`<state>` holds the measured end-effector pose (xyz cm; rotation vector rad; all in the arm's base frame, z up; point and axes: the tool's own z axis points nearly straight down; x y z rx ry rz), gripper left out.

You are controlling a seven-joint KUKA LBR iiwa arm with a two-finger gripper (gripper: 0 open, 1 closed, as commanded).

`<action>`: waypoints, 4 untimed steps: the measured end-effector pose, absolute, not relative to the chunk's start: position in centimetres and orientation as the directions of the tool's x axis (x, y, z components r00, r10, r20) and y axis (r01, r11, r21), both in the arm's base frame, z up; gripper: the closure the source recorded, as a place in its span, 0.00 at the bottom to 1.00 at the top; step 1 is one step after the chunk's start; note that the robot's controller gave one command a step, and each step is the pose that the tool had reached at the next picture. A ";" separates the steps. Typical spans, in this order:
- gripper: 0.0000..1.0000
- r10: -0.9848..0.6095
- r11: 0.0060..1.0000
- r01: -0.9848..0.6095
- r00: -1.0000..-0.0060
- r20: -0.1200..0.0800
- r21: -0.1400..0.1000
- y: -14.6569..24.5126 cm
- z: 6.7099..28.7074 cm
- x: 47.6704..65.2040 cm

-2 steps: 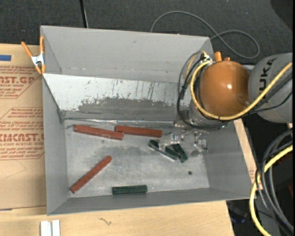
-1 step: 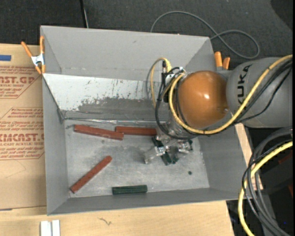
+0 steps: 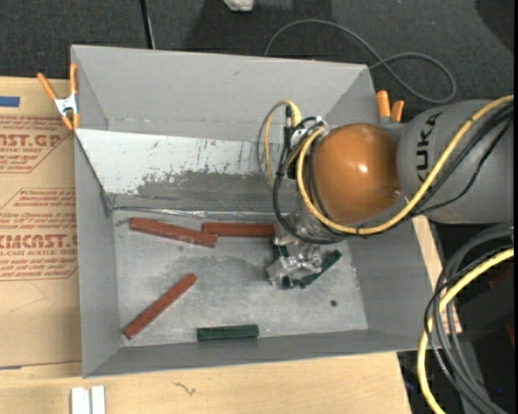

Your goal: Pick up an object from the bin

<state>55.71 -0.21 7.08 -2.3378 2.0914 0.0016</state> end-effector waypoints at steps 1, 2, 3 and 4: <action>1.00 -0.998 -0.065 -0.998 0.065 -0.002 -0.008 -0.2 18.4 56.3; 1.00 -0.999 -0.045 -0.999 0.045 -0.001 0.001 -4.5 16.7 55.6; 1.00 -0.999 -0.048 -0.999 0.048 -0.004 0.000 -4.3 16.7 55.6; 1.00 -0.894 -0.449 -0.894 0.449 -0.004 0.001 -1.3 15.8 54.3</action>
Offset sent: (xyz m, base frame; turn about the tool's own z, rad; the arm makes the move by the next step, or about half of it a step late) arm 0.0036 -0.0011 0.1091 0.0444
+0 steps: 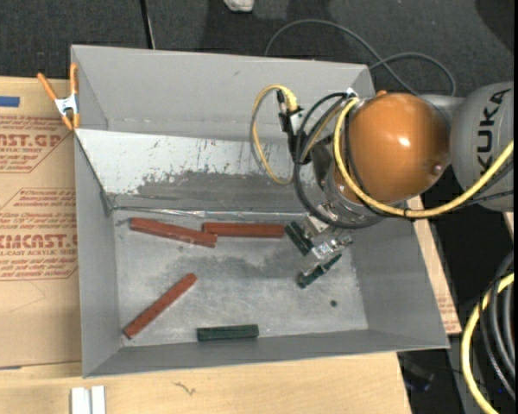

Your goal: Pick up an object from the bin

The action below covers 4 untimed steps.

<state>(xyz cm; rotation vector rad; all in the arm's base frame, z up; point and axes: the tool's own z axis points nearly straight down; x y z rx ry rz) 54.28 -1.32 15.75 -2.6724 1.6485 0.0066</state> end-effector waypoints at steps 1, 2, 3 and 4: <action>1.00 -0.667 -0.745 -0.667 0.745 -0.006 -0.003 4.2 13.0 58.3; 1.00 -0.671 -0.741 -0.671 0.741 0.003 -0.005 1.5 25.5 56.2; 1.00 -0.665 -0.747 -0.665 0.747 -0.005 -0.001 1.4 22.8 56.8; 1.00 -0.649 -0.761 -0.649 0.761 -0.006 0.000 5.1 20.1 55.7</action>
Offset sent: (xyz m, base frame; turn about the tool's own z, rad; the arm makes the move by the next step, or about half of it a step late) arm 0.0408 0.0509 -0.0263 -0.3743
